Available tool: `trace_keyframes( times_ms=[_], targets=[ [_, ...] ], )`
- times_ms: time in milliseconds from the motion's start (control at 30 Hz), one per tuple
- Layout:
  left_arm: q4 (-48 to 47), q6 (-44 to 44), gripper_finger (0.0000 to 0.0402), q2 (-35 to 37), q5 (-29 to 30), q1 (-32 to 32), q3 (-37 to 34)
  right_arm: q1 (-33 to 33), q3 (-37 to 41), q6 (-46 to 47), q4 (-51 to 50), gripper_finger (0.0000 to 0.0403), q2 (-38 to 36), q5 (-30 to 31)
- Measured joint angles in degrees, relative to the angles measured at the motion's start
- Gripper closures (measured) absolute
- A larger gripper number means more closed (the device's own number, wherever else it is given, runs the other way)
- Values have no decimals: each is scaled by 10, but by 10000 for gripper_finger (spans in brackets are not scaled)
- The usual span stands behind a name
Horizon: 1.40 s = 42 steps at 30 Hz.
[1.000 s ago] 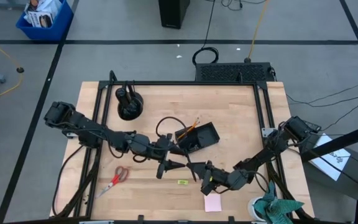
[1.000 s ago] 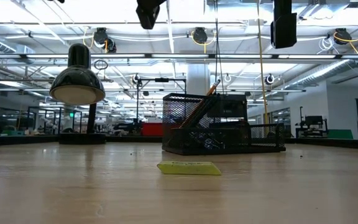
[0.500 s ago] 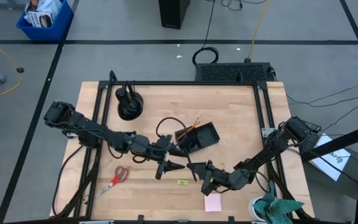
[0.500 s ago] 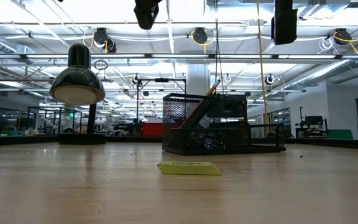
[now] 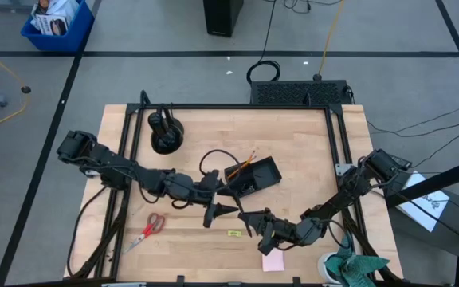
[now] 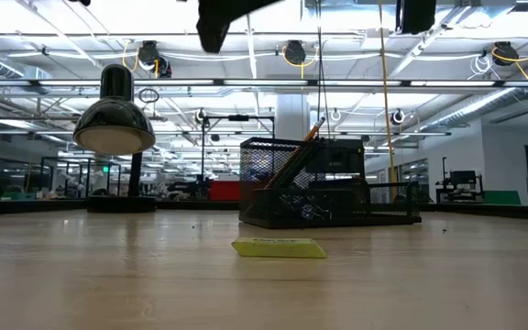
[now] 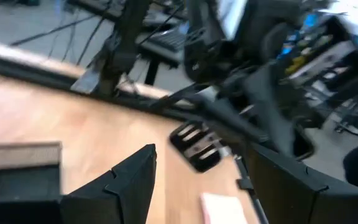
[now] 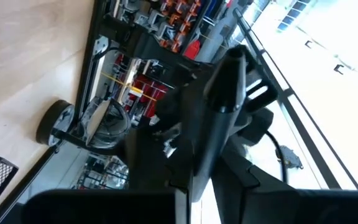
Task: Pick and place office supplies into organizer
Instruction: Put the black pen into the black desk organizer
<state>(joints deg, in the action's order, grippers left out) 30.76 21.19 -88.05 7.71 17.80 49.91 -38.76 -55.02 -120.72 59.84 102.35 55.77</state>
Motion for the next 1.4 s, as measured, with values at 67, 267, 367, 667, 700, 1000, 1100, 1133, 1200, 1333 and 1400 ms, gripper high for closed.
trace_keyframes(
  times_ms=[67, 267, 367, 667, 700, 1000, 1100, 1133, 1200, 1333, 1400],
  targets=[
    [15, -12, 151, 0, -16, 0, 0, 0, 0, 0, 0, 376, 0, 0],
    [24, -18, 151, 0, -37, -11, 0, 0, 0, 14, 0, 376, 0, 0],
    [38, -18, 151, 0, -41, -10, 0, 0, 0, 24, 0, 376, 0, -4],
    [66, -17, 151, 0, -36, -15, 1, 2, 0, 48, -10, 376, 0, -19],
    [64, -16, 151, 0, -36, -16, 1, 3, 0, 48, -10, 376, 0, -20],
    [66, -16, 207, -4, -26, -16, 1, 16, 0, 62, -10, 376, 0, -29],
    [67, -20, 264, -4, -25, -17, 1, 19, 0, 64, -10, 376, 0, -36],
    [67, -19, 285, -4, -26, -17, 1, 19, 1, 64, -11, 376, 0, -36],
    [69, -12, 330, -4, -32, -16, 1, 20, 1, 59, -15, 376, 1, -38],
    [72, -8, 366, -3, -43, -16, 2, 19, 2, 49, -16, 376, 1, -45],
    [70, -14, 366, -3, -43, -15, 2, 19, 2, 51, -16, 376, 1, -42]
  ],
)
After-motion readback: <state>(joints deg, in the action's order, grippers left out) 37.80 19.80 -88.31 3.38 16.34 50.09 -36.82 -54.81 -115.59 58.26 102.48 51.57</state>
